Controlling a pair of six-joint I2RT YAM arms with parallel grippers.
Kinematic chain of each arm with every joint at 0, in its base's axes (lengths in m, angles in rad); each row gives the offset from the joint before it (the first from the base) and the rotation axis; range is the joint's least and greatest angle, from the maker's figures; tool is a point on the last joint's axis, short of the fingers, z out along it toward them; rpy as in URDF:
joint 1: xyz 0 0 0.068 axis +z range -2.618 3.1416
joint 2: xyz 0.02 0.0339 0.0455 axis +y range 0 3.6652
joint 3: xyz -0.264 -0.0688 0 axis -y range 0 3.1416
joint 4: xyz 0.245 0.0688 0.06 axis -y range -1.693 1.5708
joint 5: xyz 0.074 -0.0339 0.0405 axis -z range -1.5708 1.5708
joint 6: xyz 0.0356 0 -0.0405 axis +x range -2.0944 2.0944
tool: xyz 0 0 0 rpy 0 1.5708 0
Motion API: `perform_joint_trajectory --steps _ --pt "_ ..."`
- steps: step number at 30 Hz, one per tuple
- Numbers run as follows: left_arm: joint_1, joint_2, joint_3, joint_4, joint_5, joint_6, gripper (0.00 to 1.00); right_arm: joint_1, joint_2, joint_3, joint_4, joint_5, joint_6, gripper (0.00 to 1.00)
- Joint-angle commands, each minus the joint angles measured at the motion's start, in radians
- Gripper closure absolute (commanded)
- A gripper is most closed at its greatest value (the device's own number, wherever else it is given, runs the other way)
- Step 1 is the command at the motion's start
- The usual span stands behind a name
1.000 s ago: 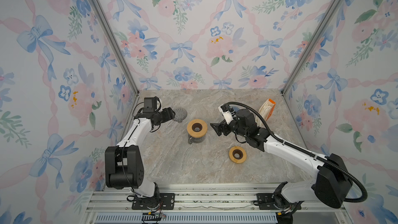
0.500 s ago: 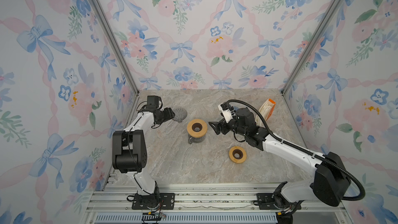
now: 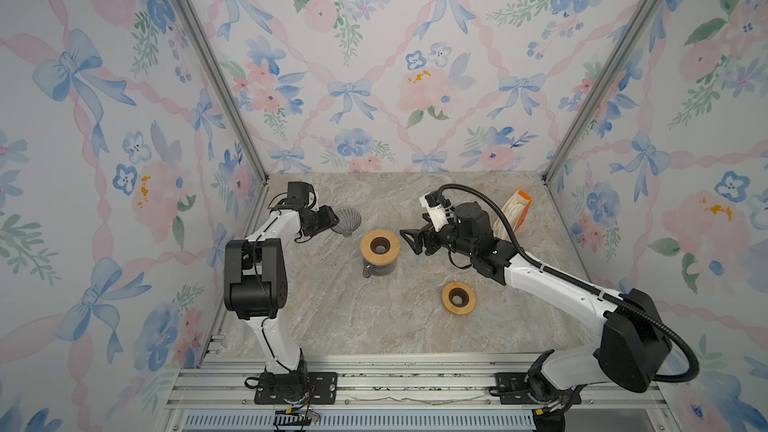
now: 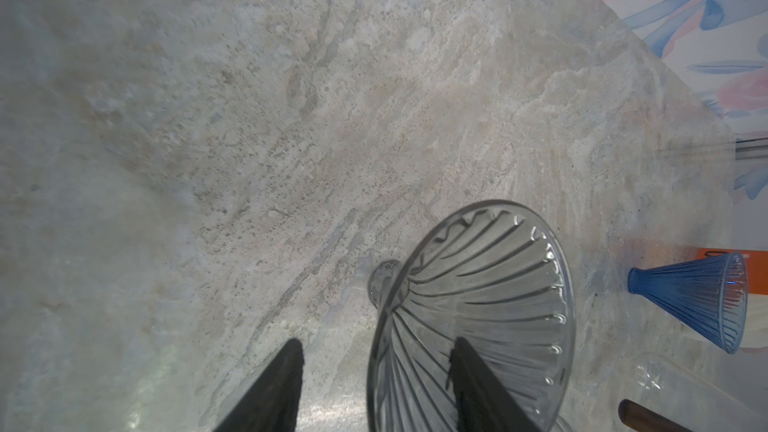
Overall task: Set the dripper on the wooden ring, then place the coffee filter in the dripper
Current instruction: 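Lower the left gripper onto the clear ribbed glass dripper and close on its rim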
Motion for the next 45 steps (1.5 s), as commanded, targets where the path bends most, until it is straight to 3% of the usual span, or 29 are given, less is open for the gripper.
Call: perform_joint_trajectory --steps 1,29,45 --pt "0.01 0.033 0.031 -0.012 0.03 0.022 0.44 -0.005 0.014 0.034 0.006 -0.023 0.016 0.04" --pt "0.01 0.088 0.062 -0.011 0.059 0.025 0.75 0.023 0.025 0.048 -0.012 -0.004 0.006 0.03" --pt "0.004 0.071 0.05 -0.011 0.059 0.032 0.84 0.021 0.002 0.032 -0.022 0.001 -0.006 0.04"
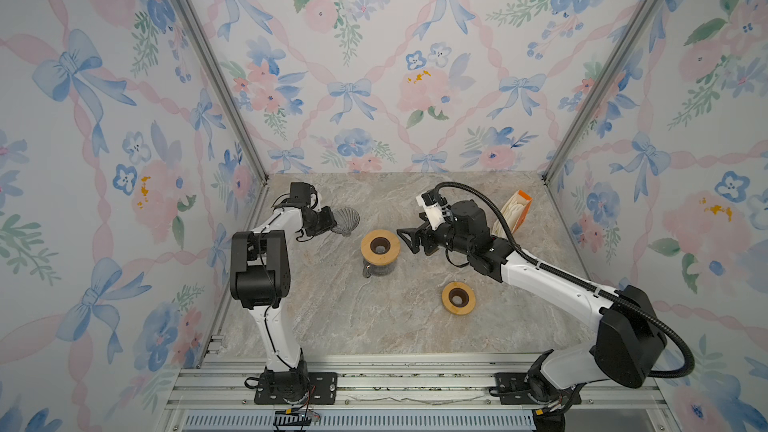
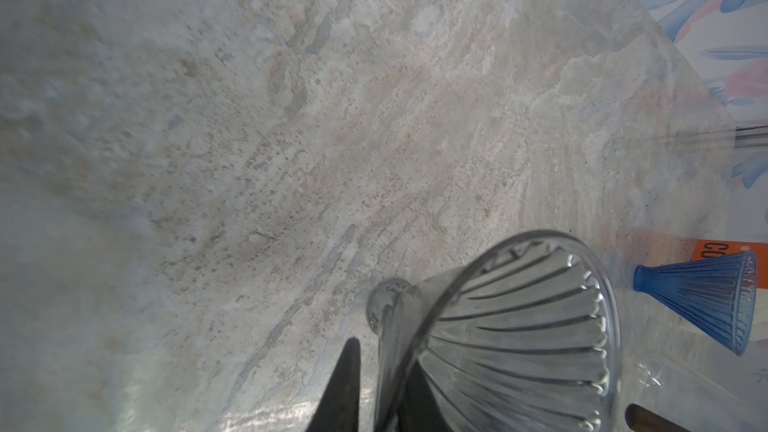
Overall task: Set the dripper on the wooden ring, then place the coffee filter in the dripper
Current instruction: 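Lower the left gripper onto the clear ribbed glass dripper and close on its rim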
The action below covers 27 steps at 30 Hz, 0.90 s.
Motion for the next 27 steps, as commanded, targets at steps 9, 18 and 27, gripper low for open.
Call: perform_joint_trajectory --steps 9,18,27 --pt "0.001 -0.024 -0.012 -0.011 0.013 0.018 0.9 0.007 -0.029 -0.007 -0.007 0.007 -0.007 0.03" --pt "0.002 -0.037 -0.018 -0.011 0.017 0.013 1.0 0.006 -0.04 -0.002 -0.029 0.018 -0.033 0.04" --pt "-0.001 -0.135 -0.026 -0.011 0.057 -0.003 1.0 0.005 -0.026 0.002 -0.007 -0.004 -0.035 0.04"
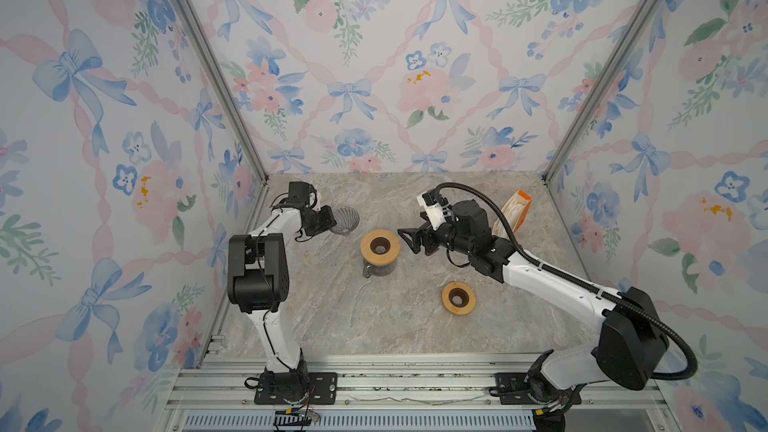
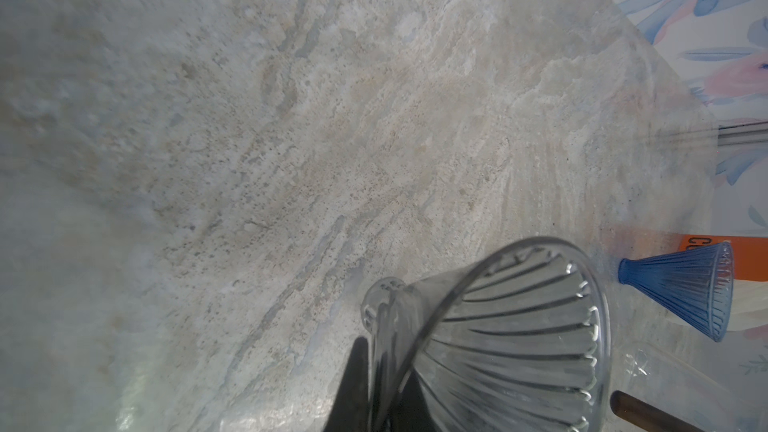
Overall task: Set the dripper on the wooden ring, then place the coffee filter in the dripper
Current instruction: 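Lower the left gripper onto the clear ribbed glass dripper and close on its rim, then lift the clear dripper with the left gripper and carry it over the wooden holder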
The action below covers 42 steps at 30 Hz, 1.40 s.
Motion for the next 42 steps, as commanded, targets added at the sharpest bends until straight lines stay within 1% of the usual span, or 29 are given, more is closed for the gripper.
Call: perform_joint_trajectory --steps 1,9,11,18,27,31,33,36,42 --pt "-0.001 -0.084 -0.006 -0.006 0.062 -0.001 1.0 0.005 -0.013 0.003 0.002 -0.014 -0.016 0.03" --pt "-0.011 -0.173 -0.036 -0.007 0.121 -0.007 1.0 0.005 -0.027 0.019 -0.035 -0.046 -0.037 0.04" --pt "-0.022 -0.207 -0.05 -0.006 0.138 -0.012 1.0 0.005 -0.029 0.019 -0.037 -0.054 -0.042 0.04" --pt "-0.075 -0.329 -0.104 -0.007 0.145 -0.036 1.0 0.003 -0.04 0.012 -0.061 -0.062 -0.067 0.04" --pt "-0.139 -0.447 -0.154 -0.008 0.137 -0.066 1.0 -0.008 -0.086 0.028 -0.185 -0.096 -0.142 0.04" --pt "-0.158 -0.485 -0.181 -0.008 0.185 -0.092 1.0 -0.031 -0.109 0.051 -0.269 -0.127 -0.119 0.03" --pt "-0.166 -0.5 -0.187 -0.01 0.203 -0.099 1.0 -0.036 -0.128 0.037 -0.278 -0.128 -0.12 0.03" --pt "-0.181 -0.513 -0.188 -0.04 0.195 -0.089 1.0 -0.046 -0.154 0.003 -0.272 -0.113 -0.121 0.03" --pt "-0.227 -0.533 -0.207 -0.084 0.149 -0.082 1.0 -0.072 -0.18 -0.011 -0.311 -0.101 -0.134 0.03"
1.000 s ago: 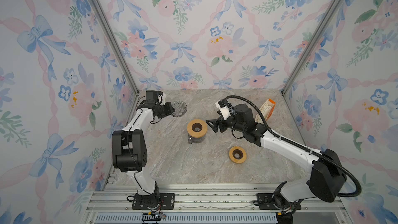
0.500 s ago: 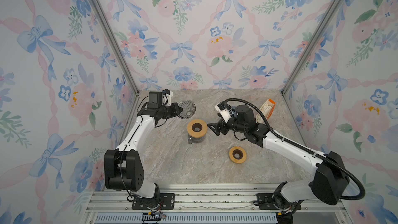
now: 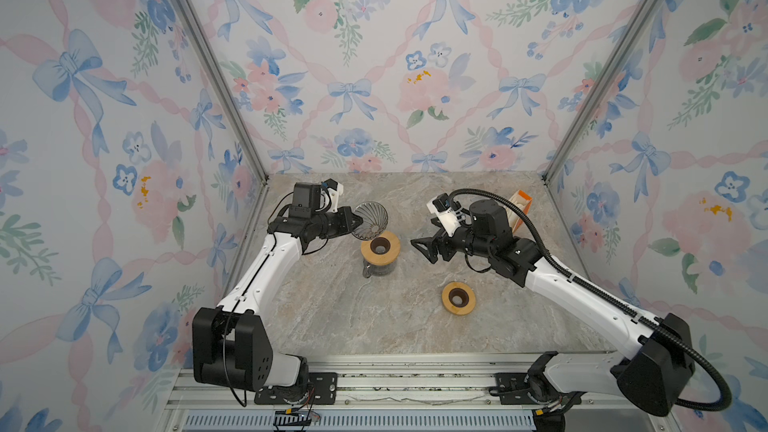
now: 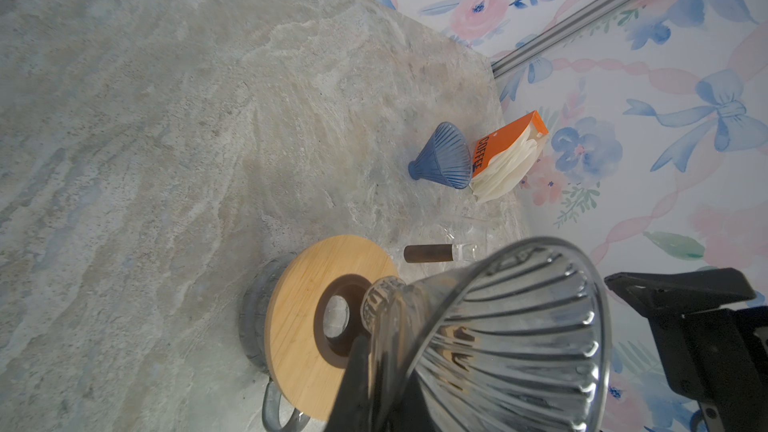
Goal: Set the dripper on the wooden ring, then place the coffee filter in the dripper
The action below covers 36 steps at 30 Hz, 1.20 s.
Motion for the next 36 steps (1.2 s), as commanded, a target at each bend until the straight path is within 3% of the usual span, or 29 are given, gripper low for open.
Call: perform_joint_trajectory --steps 1,36 --pt "-0.022 -0.037 -0.024 -0.029 -0.012 -0.006 1.0 -0.024 -0.024 -0.024 -0.041 0.004 -0.013 0.04" --pt "-0.089 0.115 0.043 -0.074 -0.113 0.007 1.0 -0.07 -0.031 -0.099 0.045 0.005 0.02 0.04"
